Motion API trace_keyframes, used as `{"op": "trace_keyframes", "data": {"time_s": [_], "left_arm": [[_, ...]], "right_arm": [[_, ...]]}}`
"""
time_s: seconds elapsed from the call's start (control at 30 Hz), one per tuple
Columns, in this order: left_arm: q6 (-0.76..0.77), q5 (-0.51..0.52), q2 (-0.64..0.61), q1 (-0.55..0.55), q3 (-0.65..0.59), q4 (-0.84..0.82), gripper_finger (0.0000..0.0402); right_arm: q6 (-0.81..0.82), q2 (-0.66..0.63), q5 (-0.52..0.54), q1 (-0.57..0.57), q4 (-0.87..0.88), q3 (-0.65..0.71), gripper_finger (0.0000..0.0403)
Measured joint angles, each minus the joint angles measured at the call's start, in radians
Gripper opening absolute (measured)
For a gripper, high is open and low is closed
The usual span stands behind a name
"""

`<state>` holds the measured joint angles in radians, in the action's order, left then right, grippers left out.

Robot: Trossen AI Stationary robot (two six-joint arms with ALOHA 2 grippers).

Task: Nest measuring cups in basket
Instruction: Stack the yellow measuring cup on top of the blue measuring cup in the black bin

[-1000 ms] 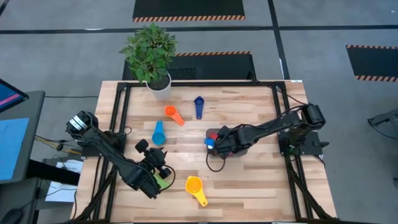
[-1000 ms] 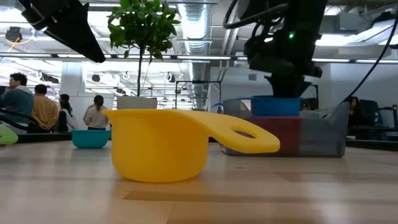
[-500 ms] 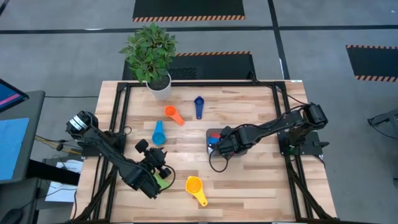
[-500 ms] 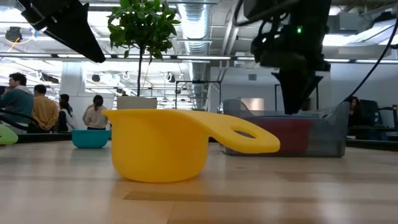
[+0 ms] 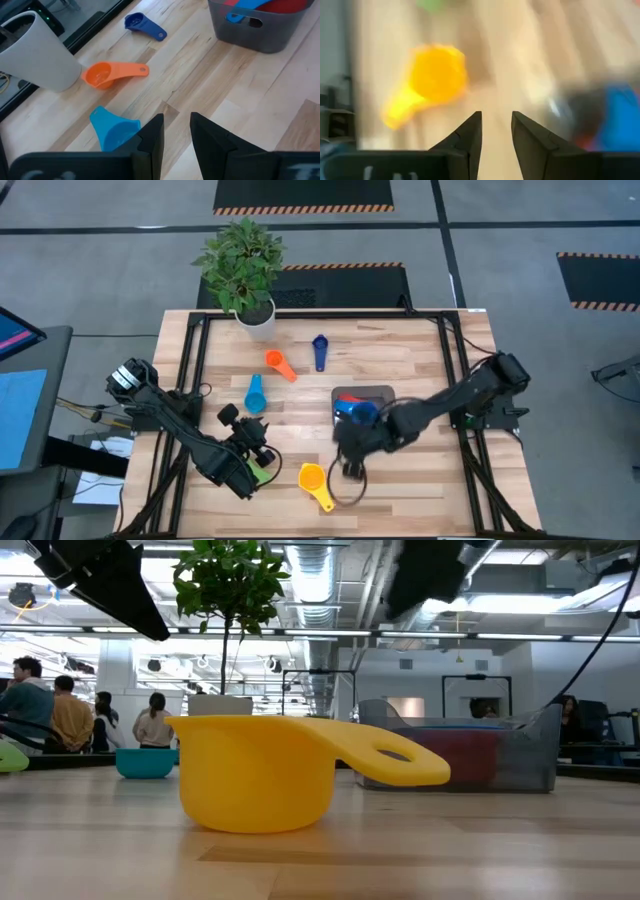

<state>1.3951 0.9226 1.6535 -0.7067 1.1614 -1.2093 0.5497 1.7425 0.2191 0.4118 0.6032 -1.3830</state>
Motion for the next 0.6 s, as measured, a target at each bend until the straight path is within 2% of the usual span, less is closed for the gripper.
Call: {"op": "trace_keyframes", "data": {"time_s": [0.2, 0.33, 0.6], "left_arm": [[-0.002, -0.048, 0.0, 0.0, -0.001, -0.011, 0.0086], [-0.002, -0.054, 0.0, 0.0, -0.004, -0.01, 0.0086], [-0.003, -0.053, 0.0, 0.0, -0.004, -0.007, 0.0086]], "right_arm": [[-0.062, 0.127, 0.015, 0.016, -0.188, 0.0, 0.0117], [-0.062, 0.199, 0.012, -0.005, -0.207, -0.009, 0.0123], [-0.114, 0.318, -0.11, -0.042, -0.249, -0.113, 0.0154]]}}
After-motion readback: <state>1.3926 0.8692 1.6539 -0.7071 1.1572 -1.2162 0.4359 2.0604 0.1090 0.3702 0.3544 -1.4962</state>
